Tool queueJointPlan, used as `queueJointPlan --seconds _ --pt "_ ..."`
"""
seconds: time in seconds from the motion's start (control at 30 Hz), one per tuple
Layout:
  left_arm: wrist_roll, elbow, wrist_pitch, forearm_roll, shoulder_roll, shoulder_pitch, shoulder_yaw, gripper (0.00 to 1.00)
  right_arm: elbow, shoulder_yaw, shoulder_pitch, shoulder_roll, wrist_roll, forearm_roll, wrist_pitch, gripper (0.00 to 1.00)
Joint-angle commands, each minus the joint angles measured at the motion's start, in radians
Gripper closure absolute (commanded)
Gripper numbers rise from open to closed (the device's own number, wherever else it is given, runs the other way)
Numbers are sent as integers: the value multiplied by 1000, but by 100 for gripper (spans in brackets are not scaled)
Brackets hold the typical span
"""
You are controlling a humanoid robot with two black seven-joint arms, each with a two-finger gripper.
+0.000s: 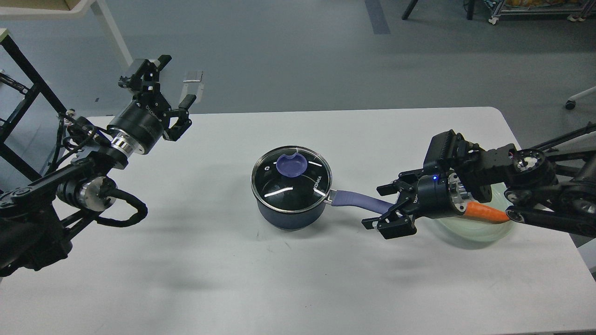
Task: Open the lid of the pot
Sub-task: 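Lower the right gripper onto the purple pan handle and grasp it, then reach the left gripper over the pan to the purple lid knob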
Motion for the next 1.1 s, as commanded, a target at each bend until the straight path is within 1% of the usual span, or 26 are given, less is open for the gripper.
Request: queueJointPlan --seconds 0.0,0.13,0.23,0.3,0.43,0.5,0.7,0.77,0.9,1.0,1.07 --pt "0 -1 1 0 -2 0 0 1 -11 -15 0 13 0 -2 -1 13" --pt "0 -1 3 0 -8 0 -2 1 -17 -24 2 13 0 -22 -1 27" --pt "0 -1 3 1 -13 0 0 1 -23 -26 2 10 0 -44 -3 49" --pt "0 -1 3 1 -15 0 -2 1 -25 -26 3 7 0 -47 -9 55" --pt "0 -1 1 1 -15 0 -2 1 -31 -27 3 4 0 -50 -20 58" --pt "0 -1 1 3 -16 -1 -2 1 -45 -27 3 5 0 -51 -21 62" --pt "0 -1 0 5 -18 -4 0 1 -52 -27 2 9 0 -57 -21 66" --pt "0 -1 -3 32 -18 -6 0 1 -57 -29 0 9 0 -57 -21 69" --pt "0 -1 -13 199 -16 -15 0 1 -59 -29 0 9 0 -57 -21 70" --pt "0 -1 -19 455 -16 -53 0 1 -59 -29 0 10 0 -57 -21 70" --pt "0 -1 -19 503 -18 -59 -2 1 -59 -29 0 10 0 -57 -21 70"
